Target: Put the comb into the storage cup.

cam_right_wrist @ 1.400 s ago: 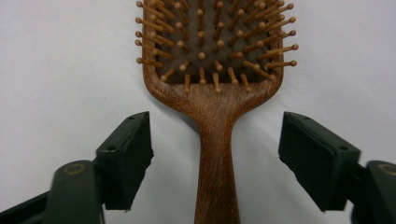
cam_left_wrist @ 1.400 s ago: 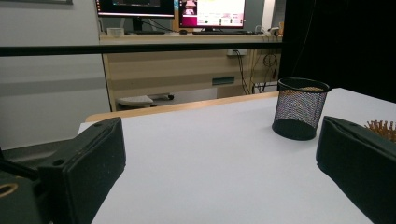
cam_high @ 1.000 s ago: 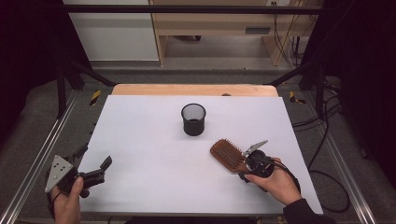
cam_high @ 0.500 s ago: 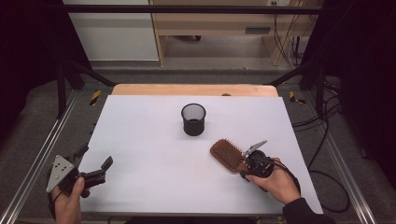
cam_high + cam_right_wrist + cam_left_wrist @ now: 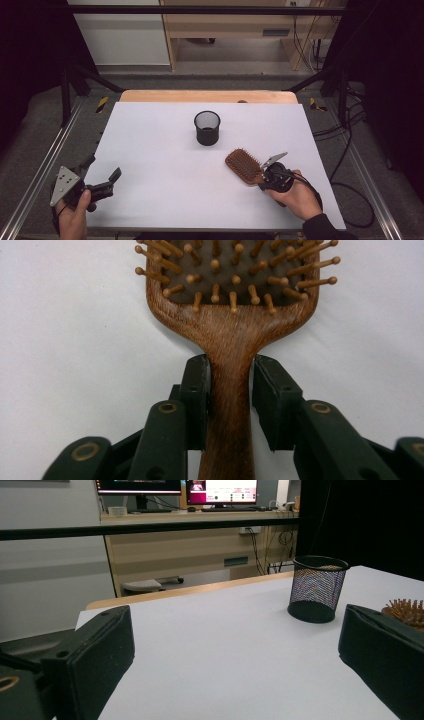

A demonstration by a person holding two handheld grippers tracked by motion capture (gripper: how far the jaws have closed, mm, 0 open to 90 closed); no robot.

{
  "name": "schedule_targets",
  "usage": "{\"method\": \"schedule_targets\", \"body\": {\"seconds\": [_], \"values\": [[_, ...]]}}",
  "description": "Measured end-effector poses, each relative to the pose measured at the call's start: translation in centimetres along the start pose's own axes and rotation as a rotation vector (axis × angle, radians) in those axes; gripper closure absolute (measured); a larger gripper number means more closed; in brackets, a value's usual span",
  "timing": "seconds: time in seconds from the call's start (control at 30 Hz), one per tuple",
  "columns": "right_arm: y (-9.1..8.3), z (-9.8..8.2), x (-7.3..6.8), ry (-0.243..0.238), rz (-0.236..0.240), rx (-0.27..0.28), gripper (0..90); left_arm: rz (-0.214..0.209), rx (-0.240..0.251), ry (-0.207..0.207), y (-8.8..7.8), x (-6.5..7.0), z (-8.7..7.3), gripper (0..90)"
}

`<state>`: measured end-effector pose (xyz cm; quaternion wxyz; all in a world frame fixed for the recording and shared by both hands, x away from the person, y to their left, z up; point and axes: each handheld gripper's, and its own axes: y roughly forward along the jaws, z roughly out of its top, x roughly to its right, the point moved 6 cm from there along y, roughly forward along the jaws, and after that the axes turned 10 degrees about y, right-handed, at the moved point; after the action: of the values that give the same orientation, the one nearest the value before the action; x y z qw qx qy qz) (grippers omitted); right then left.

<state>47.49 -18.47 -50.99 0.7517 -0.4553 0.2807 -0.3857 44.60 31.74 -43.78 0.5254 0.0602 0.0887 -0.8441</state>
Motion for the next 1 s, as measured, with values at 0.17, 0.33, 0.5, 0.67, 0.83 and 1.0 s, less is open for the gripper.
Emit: {"method": "schedule_targets", "body": {"seconds": [0.17, 0.33, 0.5, 0.67, 0.83, 1.0], "values": [[0.0, -0.1, -0.1, 0.004, -0.004, 0.008, 72.2, -0.003, 0.000, 0.003, 0.0, 0.1, 0.0, 1.8], [0.0, 0.0, -0.1, 0.001, -0.014, 0.003, 72.5, -0.003, -0.001, 0.005, 0.0, 0.1, 0.1, 1.8], [0.0, -0.1, -0.3, 0.006, -0.025, 0.010, 72.7, -0.001, -0.001, 0.006, 0.0, 0.0, 0.0, 1.8], [-0.2, -0.2, 0.1, 0.019, -0.005, 0.067, 72.8, 0.000, -0.001, 0.008, 0.0, 0.0, 0.1, 1.8], [-0.4, -0.2, 0.5, 0.029, 0.004, 0.111, 72.8, 0.001, -0.002, 0.011, -0.1, 0.0, 0.1, 1.8], [-1.8, 0.3, 0.6, 0.039, 0.040, 0.225, 72.8, 0.001, -0.006, 0.016, 0.0, 0.4, 0.2, 1.9]]}}
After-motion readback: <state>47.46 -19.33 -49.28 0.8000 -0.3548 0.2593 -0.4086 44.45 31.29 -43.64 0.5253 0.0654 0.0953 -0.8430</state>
